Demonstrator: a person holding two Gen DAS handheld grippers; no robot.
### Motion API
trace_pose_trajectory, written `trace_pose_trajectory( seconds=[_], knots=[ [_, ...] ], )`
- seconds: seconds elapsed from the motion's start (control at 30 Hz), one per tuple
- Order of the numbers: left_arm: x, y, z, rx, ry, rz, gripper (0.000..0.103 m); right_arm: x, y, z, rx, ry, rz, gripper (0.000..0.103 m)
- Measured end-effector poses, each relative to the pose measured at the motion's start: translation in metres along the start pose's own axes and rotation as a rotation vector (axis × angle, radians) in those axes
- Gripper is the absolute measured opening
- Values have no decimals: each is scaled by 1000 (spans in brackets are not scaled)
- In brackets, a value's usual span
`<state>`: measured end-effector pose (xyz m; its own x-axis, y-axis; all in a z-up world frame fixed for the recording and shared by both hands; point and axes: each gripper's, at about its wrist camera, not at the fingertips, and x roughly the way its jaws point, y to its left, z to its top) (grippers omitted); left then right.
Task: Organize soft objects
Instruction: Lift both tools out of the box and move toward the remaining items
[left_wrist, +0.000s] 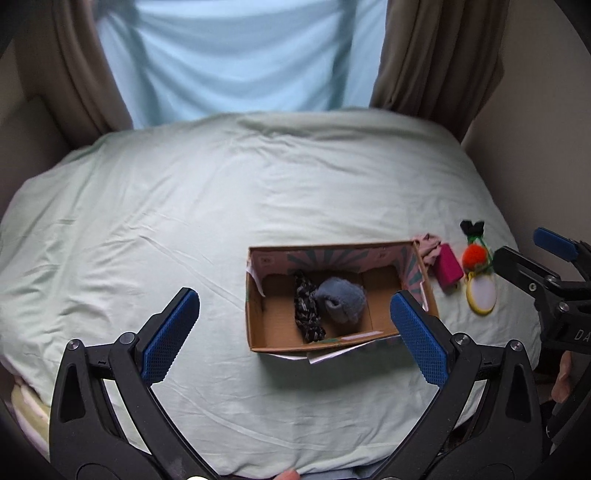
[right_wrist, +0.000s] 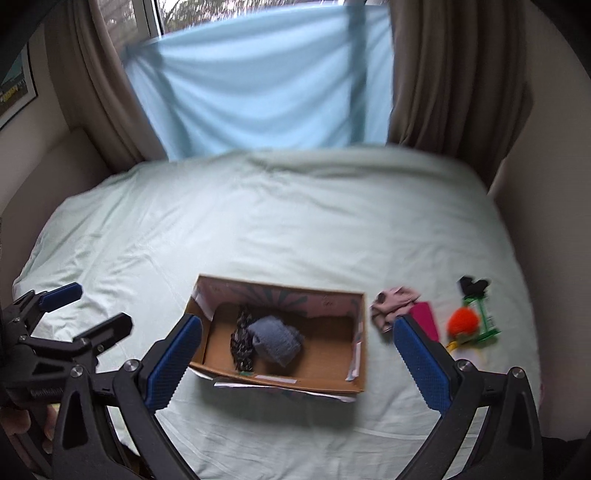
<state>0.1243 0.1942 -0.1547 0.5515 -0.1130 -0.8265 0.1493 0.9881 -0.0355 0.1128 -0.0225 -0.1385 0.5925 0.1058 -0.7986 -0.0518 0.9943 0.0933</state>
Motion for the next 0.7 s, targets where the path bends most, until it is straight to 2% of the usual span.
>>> trace_pose_trajectory(
  seconds=[0.2, 0.33, 0.53, 0.7],
  knots=[
    [-48, -7, -7, -22, -113, 1, 103, -59, -15, -13, 28, -147, -72, 103],
    [-57, -16, -8, -15, -136, -28, 103, -83, -33, -22, 53, -199, -92, 103],
    [-58, -40, -5, -9, -156, -49, 103, -100, -68, -29, 65, -229, -125, 103],
    [-58, -78, 0, 4, -175, -35, 103, -103, -106, -34, 74, -224, -118, 103]
  ],
)
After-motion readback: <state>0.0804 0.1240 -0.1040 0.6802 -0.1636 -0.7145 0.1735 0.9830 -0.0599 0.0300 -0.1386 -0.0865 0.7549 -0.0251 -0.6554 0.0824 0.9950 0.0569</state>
